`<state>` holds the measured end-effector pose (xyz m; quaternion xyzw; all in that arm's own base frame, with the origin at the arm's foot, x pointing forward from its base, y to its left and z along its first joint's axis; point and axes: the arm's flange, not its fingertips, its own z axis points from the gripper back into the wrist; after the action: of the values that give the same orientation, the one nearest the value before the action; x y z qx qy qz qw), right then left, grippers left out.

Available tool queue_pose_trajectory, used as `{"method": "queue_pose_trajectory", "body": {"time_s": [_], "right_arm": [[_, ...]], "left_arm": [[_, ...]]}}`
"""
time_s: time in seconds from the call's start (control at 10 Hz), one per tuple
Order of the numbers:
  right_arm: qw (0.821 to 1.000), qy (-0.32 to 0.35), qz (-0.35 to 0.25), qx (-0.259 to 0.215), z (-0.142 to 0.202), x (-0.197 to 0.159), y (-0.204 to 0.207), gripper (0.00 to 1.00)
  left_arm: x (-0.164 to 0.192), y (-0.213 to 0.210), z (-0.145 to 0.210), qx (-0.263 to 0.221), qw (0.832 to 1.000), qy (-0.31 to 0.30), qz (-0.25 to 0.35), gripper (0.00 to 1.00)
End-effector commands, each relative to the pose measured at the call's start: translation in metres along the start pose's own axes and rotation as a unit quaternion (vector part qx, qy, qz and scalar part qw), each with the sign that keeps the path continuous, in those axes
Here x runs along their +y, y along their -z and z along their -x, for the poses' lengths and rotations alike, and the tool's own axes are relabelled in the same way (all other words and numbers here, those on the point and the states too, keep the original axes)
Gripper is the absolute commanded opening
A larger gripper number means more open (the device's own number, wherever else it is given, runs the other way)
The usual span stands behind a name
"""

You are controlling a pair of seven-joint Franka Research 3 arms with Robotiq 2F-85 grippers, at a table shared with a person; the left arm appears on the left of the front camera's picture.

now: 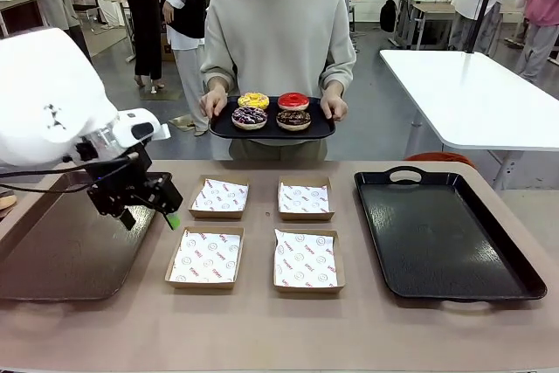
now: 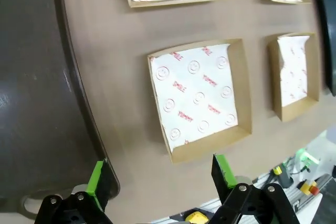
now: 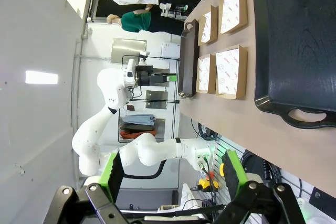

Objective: Individually package the donuts and arrange them on the tray.
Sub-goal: Pick up one Paper togo box.

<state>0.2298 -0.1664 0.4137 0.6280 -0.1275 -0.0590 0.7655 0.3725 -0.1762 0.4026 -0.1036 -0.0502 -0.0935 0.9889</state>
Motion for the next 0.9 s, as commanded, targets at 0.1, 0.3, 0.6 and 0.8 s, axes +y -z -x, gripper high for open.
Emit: {"method": "queue_pose_trajectory", "body": {"time_s": [0.1, 0.3, 0.6, 0.8], "right_arm": [[1.000, -0.002, -0.011, -0.003, 0.000, 0.000, -0.001, 1.00], [1.000, -0.002, -0.011, -0.003, 0.000, 0.000, -0.001, 1.00], [1.000, -0.002, -0.011, -0.003, 0.000, 0.000, -0.001, 1.00], [1.000, -0.002, -0.011, -0.003, 0.000, 0.000, -0.001, 1.00]], "left_arm": [[-0.009, 0.032, -0.011, 0.005, 0.999, -0.013, -0.039, 1.00], [-0.019, 0.048, -0.008, 0.010, 0.999, -0.009, -0.048, 1.00], [-0.030, 0.064, -0.005, 0.017, 0.998, -0.004, -0.056, 1.00], [-0.037, 0.076, -0.005, 0.016, 0.998, -0.004, -0.057, 1.00]]}}
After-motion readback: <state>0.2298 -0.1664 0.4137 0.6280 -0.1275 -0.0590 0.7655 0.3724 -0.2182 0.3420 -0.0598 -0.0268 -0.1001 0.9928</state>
